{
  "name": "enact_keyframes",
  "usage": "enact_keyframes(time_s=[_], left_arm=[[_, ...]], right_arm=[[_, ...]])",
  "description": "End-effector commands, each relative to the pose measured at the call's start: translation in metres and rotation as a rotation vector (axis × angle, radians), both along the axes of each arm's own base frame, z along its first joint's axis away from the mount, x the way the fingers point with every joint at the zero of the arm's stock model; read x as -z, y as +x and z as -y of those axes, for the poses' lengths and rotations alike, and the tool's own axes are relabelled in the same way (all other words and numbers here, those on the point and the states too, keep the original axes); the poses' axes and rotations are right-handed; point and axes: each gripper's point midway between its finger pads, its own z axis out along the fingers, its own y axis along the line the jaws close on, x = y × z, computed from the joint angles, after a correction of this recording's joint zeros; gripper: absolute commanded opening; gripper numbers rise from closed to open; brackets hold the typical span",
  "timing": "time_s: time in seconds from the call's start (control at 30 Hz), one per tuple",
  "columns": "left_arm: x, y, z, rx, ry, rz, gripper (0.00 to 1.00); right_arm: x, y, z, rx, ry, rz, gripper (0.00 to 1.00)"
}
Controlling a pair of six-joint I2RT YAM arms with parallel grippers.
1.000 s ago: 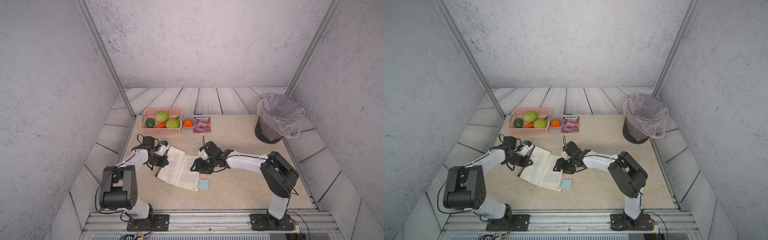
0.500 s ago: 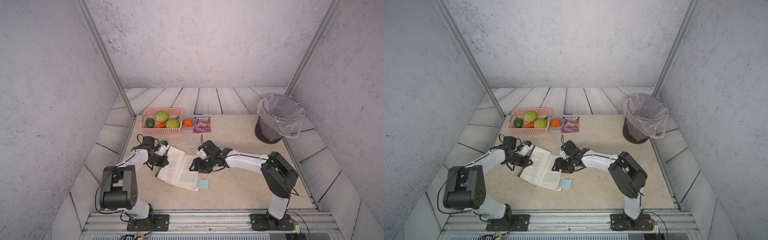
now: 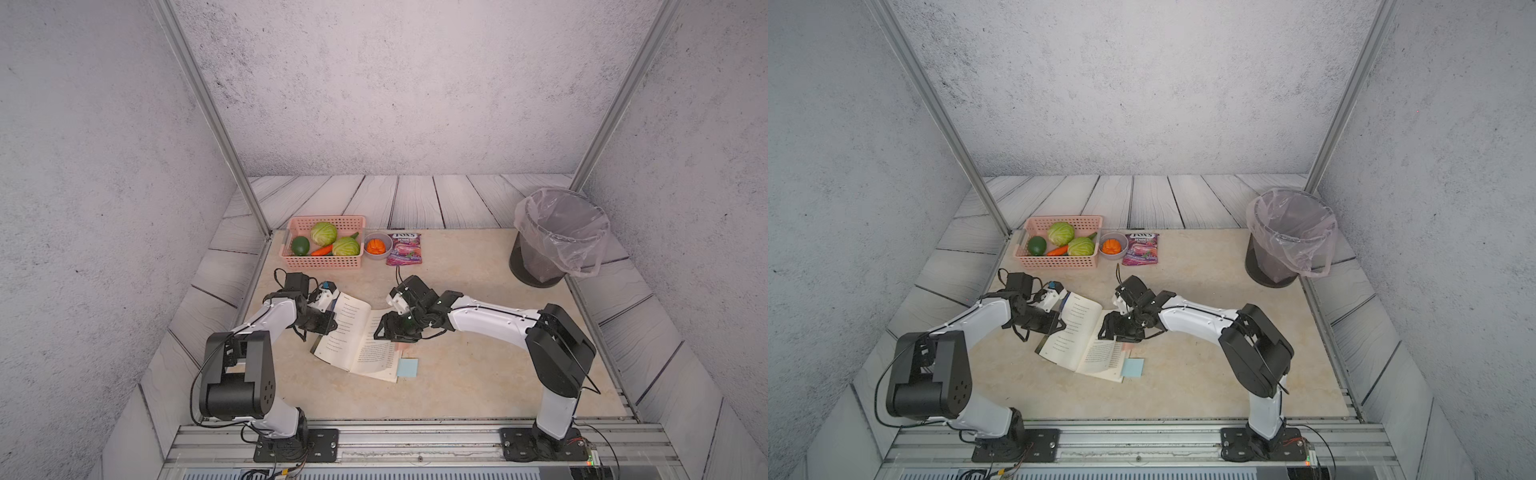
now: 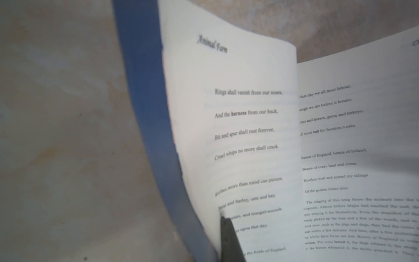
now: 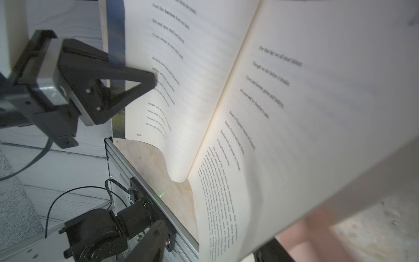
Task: Peel off the used sticky note
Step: Turn the page of the book at the center of the board.
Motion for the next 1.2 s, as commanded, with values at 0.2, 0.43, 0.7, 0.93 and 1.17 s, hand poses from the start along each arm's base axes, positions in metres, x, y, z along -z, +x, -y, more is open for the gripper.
enact_keyframes(time_s=[0.2, 0.43, 0.7, 0.93, 1.17], left_arm=[[0.009, -0.011, -0.002, 0.013, 0.010, -0.053, 0.00], [0.009, -0.011, -0.002, 0.012, 0.011, -0.052, 0.00], [0.009, -0.012, -0.002, 0.012, 0.011, -0.051, 0.00], [0.007, -0.012, -0.001, 0.015, 0.000, -0.053, 0.00], [0.005, -0.013, 0.002, 0.028, -0.016, -0.053, 0.00]], right_arm=[[-0.003, -0.004, -0.008, -0.048, -0.013, 0.006, 0.64], [0.012, -0.005, -0.007, -0.041, -0.026, -0.010, 0.64], [0.026, -0.003, -0.011, -0.043, -0.025, -0.025, 0.64], [0.003, 0.005, -0.032, -0.062, 0.064, 0.016, 0.64], [-0.012, 0.023, -0.065, -0.081, 0.157, 0.054, 0.66]])
